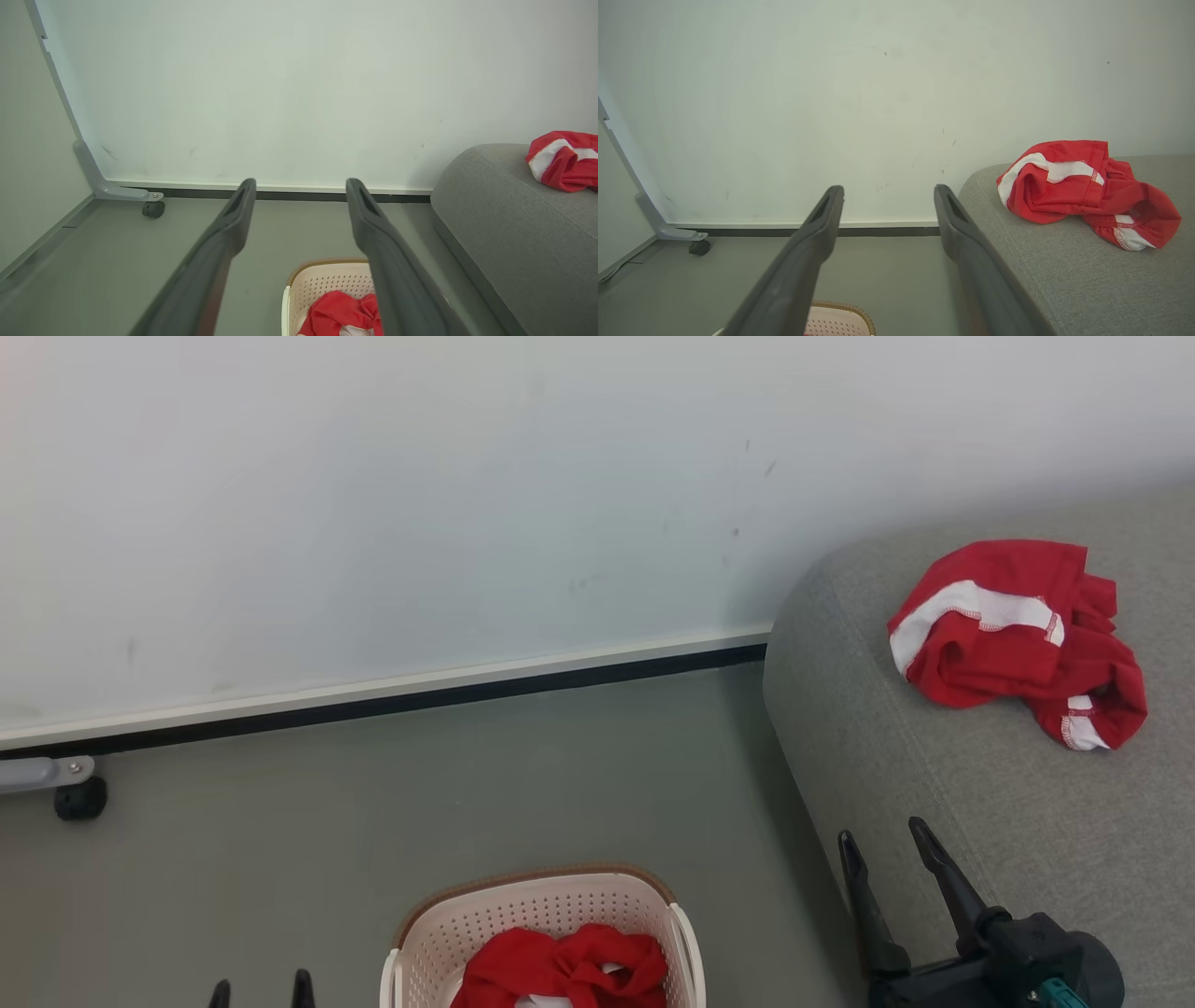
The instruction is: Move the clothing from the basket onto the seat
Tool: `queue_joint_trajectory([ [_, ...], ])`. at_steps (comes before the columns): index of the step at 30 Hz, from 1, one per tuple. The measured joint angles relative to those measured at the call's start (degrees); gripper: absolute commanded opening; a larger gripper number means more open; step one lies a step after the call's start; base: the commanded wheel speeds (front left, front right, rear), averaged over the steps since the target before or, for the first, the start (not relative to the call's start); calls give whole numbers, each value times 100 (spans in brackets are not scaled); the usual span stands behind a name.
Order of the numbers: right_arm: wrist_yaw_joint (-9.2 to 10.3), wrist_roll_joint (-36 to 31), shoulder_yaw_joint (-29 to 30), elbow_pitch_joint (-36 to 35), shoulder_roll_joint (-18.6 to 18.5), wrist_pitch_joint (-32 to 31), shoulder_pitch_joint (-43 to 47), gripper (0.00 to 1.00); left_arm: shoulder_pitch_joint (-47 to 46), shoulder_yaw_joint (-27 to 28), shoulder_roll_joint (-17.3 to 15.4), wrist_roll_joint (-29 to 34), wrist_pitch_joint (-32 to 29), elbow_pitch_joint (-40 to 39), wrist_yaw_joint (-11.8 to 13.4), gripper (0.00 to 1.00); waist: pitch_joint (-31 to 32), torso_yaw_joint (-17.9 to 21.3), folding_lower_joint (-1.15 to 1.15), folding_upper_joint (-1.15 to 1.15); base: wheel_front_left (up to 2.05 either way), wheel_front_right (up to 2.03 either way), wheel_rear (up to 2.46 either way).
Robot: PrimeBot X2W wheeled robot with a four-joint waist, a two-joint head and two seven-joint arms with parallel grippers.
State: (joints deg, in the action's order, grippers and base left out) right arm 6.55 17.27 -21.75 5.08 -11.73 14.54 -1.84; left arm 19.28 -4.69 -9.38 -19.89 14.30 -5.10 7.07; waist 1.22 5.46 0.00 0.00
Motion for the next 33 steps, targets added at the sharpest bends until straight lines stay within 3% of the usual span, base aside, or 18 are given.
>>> queue_joint_trajectory([
  [6, 1, -8, 51, -121, 10, 0, -25, 100, -80, -292, 7, 70, -25, 30, -71, 100, -202, 63, 0, 0, 0, 0, 0],
  [15, 5, -86, 207, -371, -16, 15, -451, 100, -1010, -595, -100, 211, -289, 413, -412, 100, -780, 191, 1, 0, 0, 0, 0],
  [25, 7, -193, 289, -686, 88, 16, -1012, 100, -2168, -1039, -116, 349, -641, 1283, -767, 100, -1572, 390, 2, 1, 0, 0, 0],
  [33, 7, -286, 291, -914, 176, 16, -1471, 100, -2856, -1446, 71, 570, -946, 2183, -979, 100, -2231, 623, 1, 1, 0, 0, 0],
])
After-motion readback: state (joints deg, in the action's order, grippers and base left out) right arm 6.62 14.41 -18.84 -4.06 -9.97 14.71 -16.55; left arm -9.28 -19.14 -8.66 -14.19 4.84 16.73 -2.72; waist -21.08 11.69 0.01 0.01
